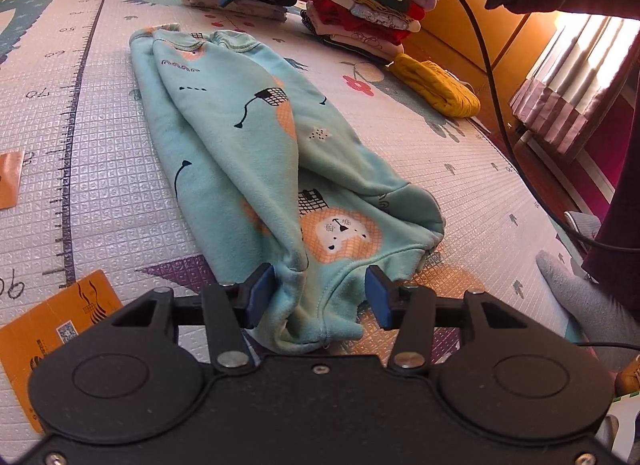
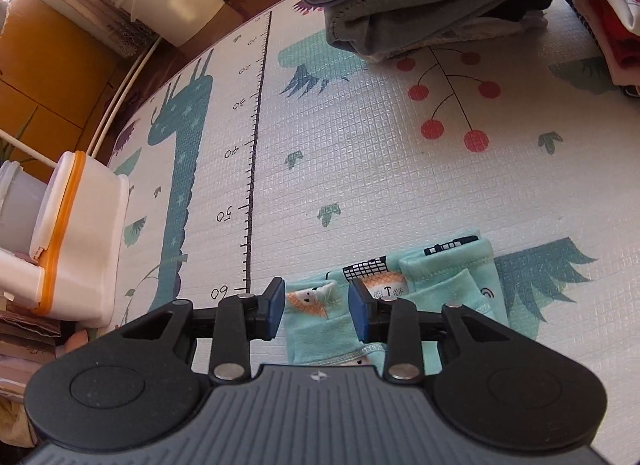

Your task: Fold clothes

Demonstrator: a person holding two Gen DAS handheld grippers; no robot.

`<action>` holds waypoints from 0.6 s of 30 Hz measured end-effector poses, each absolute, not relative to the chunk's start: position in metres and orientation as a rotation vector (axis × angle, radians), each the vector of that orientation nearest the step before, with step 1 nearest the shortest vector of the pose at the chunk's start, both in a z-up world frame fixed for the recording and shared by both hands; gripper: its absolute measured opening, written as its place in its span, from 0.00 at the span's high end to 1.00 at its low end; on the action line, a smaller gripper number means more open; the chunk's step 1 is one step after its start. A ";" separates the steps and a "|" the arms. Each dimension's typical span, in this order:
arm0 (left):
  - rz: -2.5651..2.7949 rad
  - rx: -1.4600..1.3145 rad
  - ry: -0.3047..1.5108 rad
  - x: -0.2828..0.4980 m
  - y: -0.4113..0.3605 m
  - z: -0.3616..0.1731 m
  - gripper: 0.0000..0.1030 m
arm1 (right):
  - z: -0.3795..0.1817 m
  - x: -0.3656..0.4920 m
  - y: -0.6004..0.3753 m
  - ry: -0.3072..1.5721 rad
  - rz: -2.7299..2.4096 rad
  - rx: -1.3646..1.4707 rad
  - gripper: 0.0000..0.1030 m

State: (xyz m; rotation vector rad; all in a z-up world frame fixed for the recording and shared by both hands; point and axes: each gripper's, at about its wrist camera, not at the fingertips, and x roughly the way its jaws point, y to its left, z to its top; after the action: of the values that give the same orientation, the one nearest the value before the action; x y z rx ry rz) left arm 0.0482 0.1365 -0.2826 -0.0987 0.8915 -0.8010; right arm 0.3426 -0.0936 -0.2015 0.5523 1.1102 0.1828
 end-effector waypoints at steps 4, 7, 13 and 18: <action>-0.791 -0.131 0.899 0.049 0.138 -0.283 0.54 | -0.211 0.343 -0.089 1.129 0.288 0.364 0.64; -0.783 -0.151 0.905 0.050 0.140 -0.283 0.54 | -0.220 0.339 -0.074 1.135 0.384 0.200 0.65; -0.776 -0.178 0.916 0.052 0.141 -0.283 0.54 | -0.236 0.336 -0.056 1.130 0.472 0.035 0.65; -0.766 -0.262 0.936 0.056 0.148 -0.286 0.54 | -0.243 0.339 -0.056 1.121 0.507 0.018 0.65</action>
State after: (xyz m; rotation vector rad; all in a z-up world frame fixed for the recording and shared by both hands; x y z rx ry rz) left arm 0.0561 0.1479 -0.2859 -0.2616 0.9360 -0.7663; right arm 0.3386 -0.0564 -0.2428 0.0183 1.1206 0.5066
